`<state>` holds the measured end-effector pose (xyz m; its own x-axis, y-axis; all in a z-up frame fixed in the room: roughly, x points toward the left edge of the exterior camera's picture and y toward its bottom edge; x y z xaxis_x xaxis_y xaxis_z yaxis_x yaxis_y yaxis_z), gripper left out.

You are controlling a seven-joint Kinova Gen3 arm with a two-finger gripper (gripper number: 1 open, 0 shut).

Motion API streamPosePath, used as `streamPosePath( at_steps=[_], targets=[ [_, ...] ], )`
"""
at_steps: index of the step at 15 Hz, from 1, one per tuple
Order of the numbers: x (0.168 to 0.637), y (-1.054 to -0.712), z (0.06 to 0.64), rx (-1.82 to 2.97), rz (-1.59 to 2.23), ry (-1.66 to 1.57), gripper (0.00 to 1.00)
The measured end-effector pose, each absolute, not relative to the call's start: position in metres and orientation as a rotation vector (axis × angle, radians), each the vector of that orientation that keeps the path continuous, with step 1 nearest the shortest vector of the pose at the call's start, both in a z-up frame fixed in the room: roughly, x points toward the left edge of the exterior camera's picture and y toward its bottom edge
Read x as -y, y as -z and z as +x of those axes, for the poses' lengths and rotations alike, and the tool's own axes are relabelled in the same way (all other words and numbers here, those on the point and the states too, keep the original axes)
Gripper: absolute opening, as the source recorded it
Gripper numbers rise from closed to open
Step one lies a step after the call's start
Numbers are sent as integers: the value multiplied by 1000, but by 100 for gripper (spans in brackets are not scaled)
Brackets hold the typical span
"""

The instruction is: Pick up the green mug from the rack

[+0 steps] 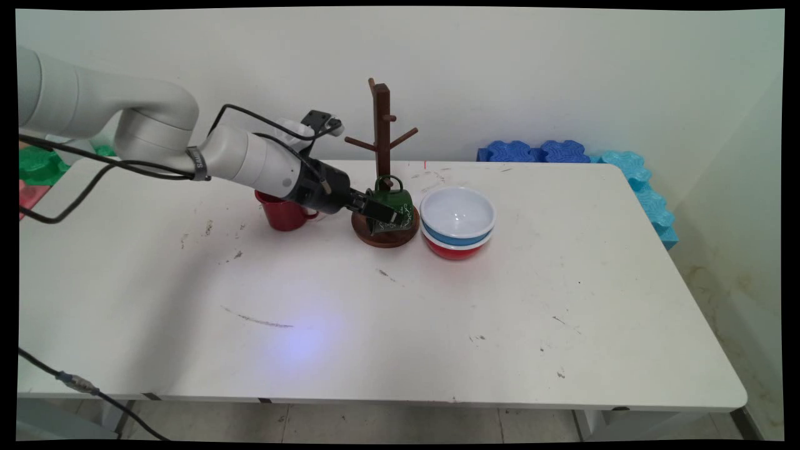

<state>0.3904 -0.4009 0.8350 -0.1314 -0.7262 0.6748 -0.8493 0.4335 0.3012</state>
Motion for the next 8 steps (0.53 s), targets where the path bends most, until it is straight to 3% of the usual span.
streamPosePath(
  at_steps=[1,2,8],
  targets=[
    [403,-834,390,1893,1333,-193,100],
    [404,-833,389,1890,1332,-190,0],
    [407,-831,388,1885,1327,-184,0]
  ],
)
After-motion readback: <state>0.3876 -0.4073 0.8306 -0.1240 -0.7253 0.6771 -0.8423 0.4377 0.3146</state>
